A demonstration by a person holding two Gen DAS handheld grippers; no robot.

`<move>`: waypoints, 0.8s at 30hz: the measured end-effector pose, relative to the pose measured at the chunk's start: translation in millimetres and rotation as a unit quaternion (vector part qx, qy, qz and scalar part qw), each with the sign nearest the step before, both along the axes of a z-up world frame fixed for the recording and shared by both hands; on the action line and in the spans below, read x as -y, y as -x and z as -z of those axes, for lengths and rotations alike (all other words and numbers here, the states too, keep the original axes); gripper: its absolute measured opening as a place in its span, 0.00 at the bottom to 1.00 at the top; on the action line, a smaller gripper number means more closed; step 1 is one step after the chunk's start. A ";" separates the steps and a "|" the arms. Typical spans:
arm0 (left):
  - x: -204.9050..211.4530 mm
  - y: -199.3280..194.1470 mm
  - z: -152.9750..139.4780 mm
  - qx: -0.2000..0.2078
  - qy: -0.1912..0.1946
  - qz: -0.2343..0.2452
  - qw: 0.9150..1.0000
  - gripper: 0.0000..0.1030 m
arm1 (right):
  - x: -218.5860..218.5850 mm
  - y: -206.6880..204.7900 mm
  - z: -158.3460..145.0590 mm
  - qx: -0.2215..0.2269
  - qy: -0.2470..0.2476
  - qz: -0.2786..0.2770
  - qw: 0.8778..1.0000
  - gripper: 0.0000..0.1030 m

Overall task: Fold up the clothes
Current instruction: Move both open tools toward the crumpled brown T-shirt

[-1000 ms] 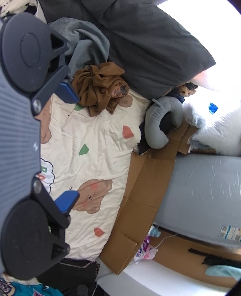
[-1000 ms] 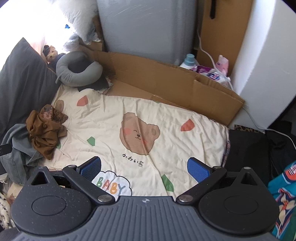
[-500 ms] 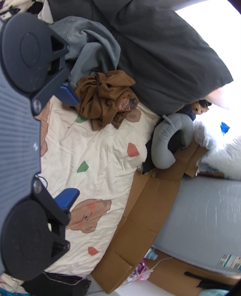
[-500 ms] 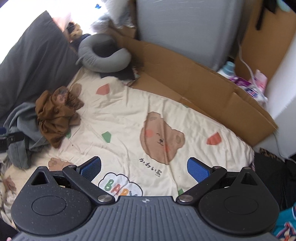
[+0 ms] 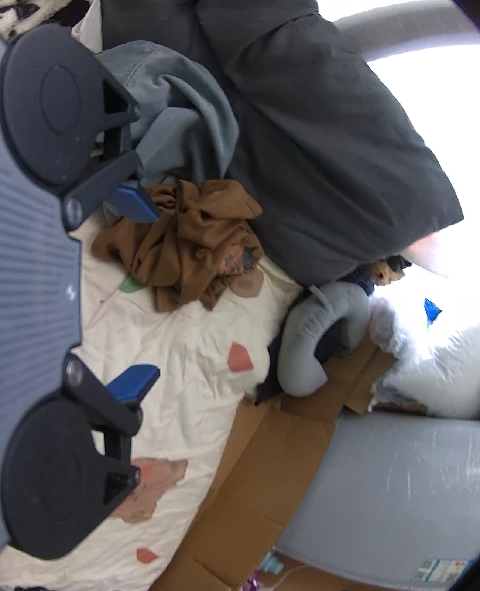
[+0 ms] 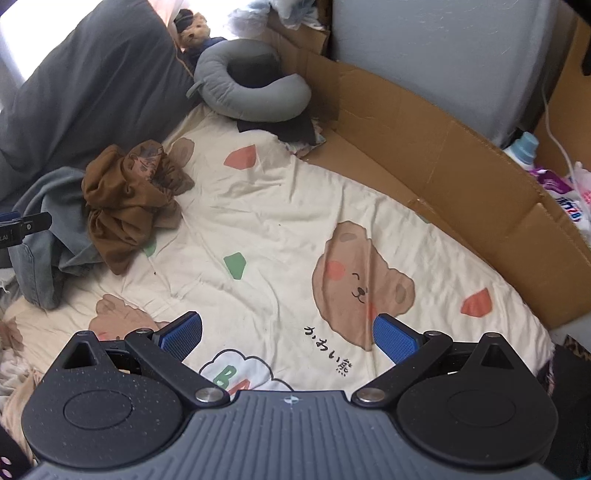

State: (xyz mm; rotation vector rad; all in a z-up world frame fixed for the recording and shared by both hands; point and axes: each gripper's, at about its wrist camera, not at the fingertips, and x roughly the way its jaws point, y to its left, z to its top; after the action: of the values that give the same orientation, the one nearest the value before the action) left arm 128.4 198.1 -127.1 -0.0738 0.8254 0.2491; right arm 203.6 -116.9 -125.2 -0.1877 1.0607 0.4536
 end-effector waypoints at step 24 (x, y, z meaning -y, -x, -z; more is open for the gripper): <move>-54.4 -14.1 148.3 -0.012 0.031 -0.090 0.995 0.64 | -37.9 -33.1 120.2 -0.007 -0.009 -0.055 0.998 0.92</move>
State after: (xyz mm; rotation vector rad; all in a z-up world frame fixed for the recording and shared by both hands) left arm 142.5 252.6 -275.4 -0.2053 0.8515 0.3952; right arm 236.7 -79.0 -245.5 -0.2270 1.0631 0.5635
